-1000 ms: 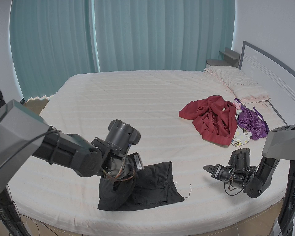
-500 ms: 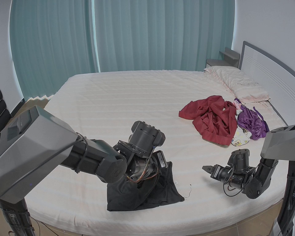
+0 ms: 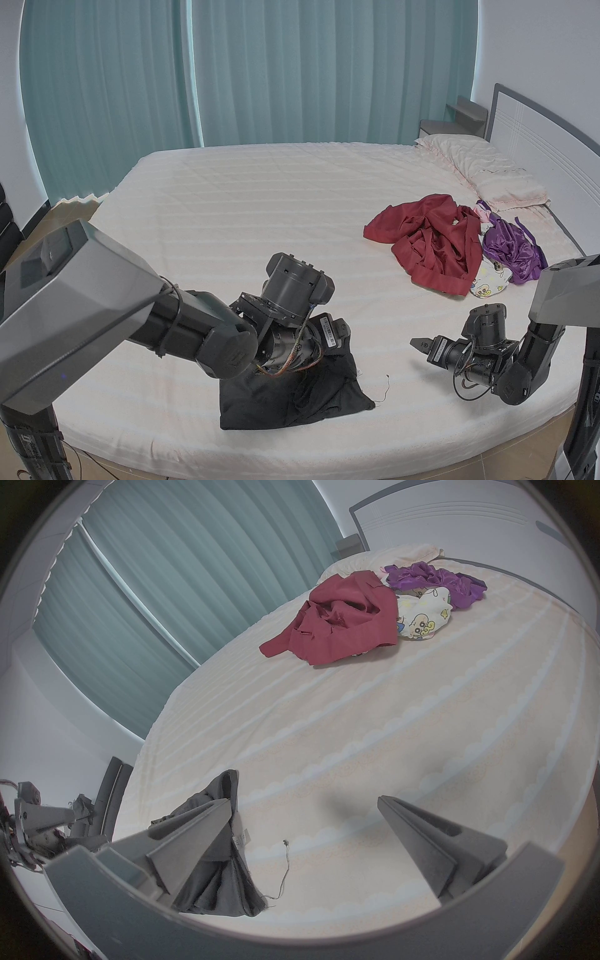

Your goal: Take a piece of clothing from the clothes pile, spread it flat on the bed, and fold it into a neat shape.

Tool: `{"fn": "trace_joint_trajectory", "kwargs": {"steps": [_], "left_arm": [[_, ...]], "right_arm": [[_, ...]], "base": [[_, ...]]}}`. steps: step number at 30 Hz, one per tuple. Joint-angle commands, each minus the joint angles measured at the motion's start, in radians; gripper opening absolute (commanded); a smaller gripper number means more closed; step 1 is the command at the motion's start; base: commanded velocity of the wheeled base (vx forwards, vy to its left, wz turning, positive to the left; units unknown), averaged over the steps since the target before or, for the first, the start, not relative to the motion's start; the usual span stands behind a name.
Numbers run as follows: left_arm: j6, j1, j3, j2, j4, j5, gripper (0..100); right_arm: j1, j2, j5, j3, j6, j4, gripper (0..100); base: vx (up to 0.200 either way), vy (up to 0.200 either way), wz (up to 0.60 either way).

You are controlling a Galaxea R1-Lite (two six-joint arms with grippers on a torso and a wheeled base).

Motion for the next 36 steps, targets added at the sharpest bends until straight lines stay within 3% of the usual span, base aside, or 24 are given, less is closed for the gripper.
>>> {"fn": "trace_joint_trajectory", "kwargs": {"steps": [1,9,12,16,18,19,21,29,36], "left_arm": [[-0.006,-0.002,0.020,0.010,-0.010,0.001,100],[-0.141,0.022,0.155,-0.059,-0.054,-0.002,100],[-0.145,0.091,0.278,-0.137,-0.082,-0.038,100],[-0.188,0.205,0.564,-0.270,-0.229,-0.161,100],[-0.188,0.205,0.564,-0.270,-0.229,-0.161,100],[-0.214,0.255,0.663,-0.310,-0.300,-0.206,100],[-0.219,0.292,0.715,-0.321,-0.349,-0.229,100],[-0.222,0.344,0.821,-0.269,-0.548,-0.292,100],[-0.225,0.367,0.830,-0.227,-0.570,-0.302,100]], "right_arm": [[0.001,0.004,0.001,0.003,0.000,0.000,100],[0.001,0.009,0.001,0.013,0.000,-0.002,100],[0.009,0.009,0.001,0.014,0.002,-0.005,100],[0.030,0.010,0.001,0.026,-0.001,-0.036,100],[0.030,0.010,0.001,0.026,-0.001,-0.036,100],[0.041,0.010,-0.001,0.030,-0.003,-0.059,100],[0.046,0.010,-0.002,0.028,-0.004,-0.063,100],[0.069,0.013,-0.007,0.043,-0.004,-0.065,100],[0.092,0.010,-0.013,0.057,-0.012,-0.068,100]], "base": [[0.000,0.000,0.00],[0.000,0.000,0.00],[-0.067,0.000,0.00],[-0.200,0.000,0.00],[-0.100,0.000,0.00],[0.000,0.000,0.00],[0.000,0.000,0.00],[0.000,0.000,0.00],[0.000,0.114,0.00]]}}
